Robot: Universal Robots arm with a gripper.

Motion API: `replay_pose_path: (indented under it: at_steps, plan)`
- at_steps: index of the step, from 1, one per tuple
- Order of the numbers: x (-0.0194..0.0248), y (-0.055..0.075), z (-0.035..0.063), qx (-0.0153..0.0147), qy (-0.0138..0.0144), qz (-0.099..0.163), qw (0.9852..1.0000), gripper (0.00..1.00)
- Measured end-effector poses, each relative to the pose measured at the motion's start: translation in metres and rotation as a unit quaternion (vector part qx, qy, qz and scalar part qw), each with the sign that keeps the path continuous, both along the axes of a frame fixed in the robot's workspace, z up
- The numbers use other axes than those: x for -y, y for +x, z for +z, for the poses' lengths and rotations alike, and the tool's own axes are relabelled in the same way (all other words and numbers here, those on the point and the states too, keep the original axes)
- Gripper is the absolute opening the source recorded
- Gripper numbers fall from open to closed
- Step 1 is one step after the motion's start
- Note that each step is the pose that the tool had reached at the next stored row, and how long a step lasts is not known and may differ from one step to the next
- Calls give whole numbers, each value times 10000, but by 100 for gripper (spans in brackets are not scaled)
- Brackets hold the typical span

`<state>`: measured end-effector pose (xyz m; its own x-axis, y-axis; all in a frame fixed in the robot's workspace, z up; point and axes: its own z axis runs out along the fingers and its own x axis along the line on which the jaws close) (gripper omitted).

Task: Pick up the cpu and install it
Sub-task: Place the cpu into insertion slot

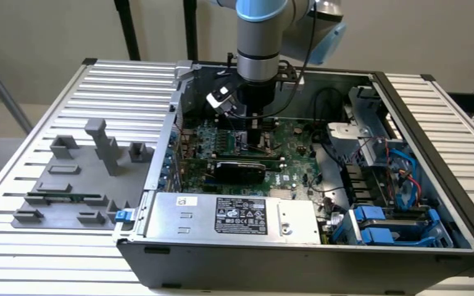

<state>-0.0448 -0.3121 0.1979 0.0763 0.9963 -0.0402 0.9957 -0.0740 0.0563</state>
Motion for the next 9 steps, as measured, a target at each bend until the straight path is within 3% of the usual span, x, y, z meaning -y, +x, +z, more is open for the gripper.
replay_pose_path:
  at_steps: [9]
  plan:
    - [-3,10,-7,0,-69,6,10000,55]
